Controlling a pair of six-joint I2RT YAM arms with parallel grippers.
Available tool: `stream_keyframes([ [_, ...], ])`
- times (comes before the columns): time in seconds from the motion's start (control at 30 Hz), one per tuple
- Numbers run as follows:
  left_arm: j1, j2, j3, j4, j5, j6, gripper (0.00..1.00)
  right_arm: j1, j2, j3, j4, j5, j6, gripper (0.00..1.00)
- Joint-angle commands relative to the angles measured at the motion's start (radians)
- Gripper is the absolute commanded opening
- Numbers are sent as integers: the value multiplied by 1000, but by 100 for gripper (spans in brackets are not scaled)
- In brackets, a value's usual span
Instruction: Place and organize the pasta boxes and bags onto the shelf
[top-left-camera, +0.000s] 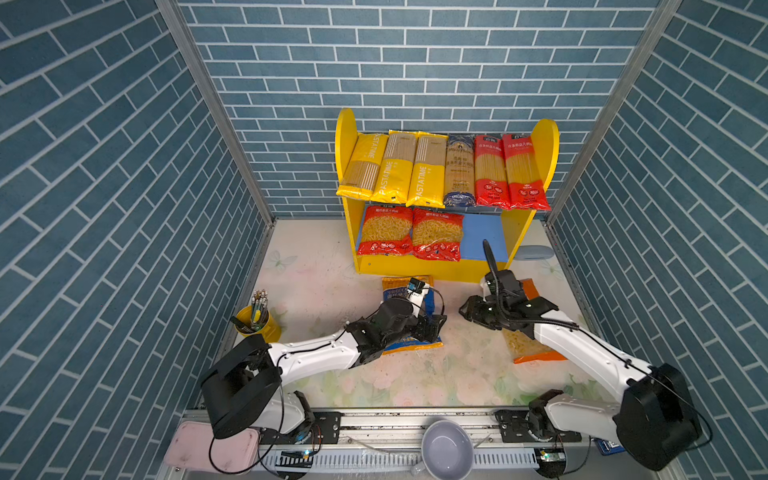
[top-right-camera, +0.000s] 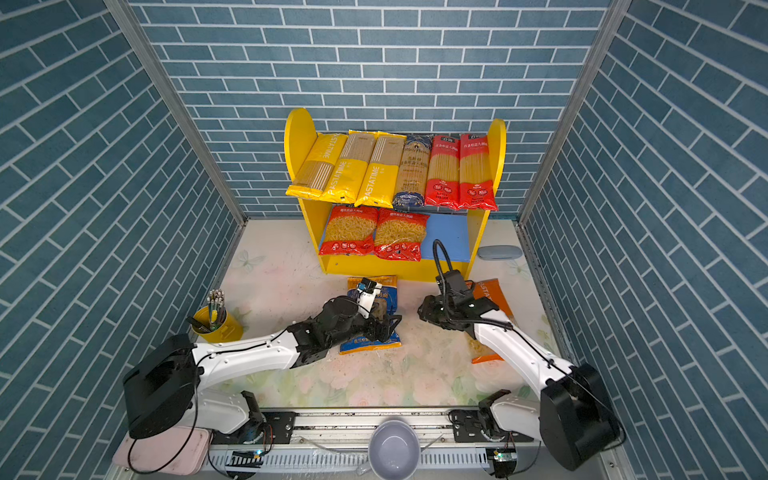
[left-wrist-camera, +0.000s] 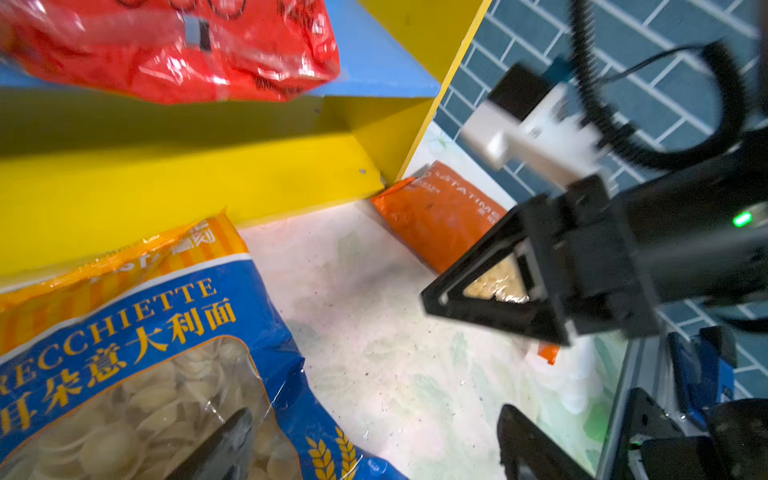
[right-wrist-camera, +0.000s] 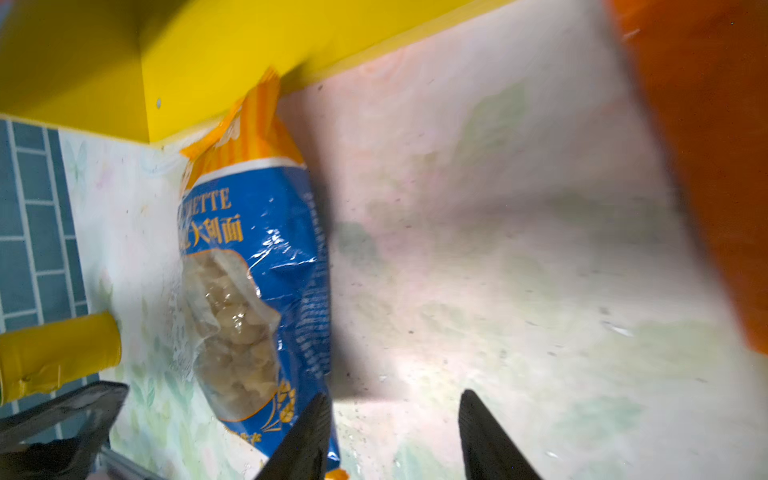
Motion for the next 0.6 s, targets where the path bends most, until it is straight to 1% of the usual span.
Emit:
stream_keyframes([
  [0.0, -24, 39, 57, -49, 8, 39, 92, -86, -56, -22, -150, 69, -88, 52],
  [0.07, -41, 65, 86, -68, 9, 47, 92, -160, -68, -27, -161, 97, -100, 53],
  [0.13, -55, 87, 113, -90, 6, 50, 92, -239, -66, -32, -152, 95, -106, 52],
  [0.27, -68, 98, 130, -121, -20, 29, 92, -327, -61, -21, -135, 84, -114, 52],
  [0.33, -68, 89, 118, -132, -43, 20, 92, -327, -57, -22, -109, 44, -106, 52],
  [0.43, -63, 69, 101, -166, -87, 16, 93, -310, -41, -60, -44, -35, -59, 52],
  [0.5, -48, 58, 96, -200, -104, 6, 93, -282, -43, -82, -23, -26, -40, 52],
  [0.57, -19, 47, 94, -248, -108, -29, 93, -260, -46, -98, -4, -34, -30, 52],
])
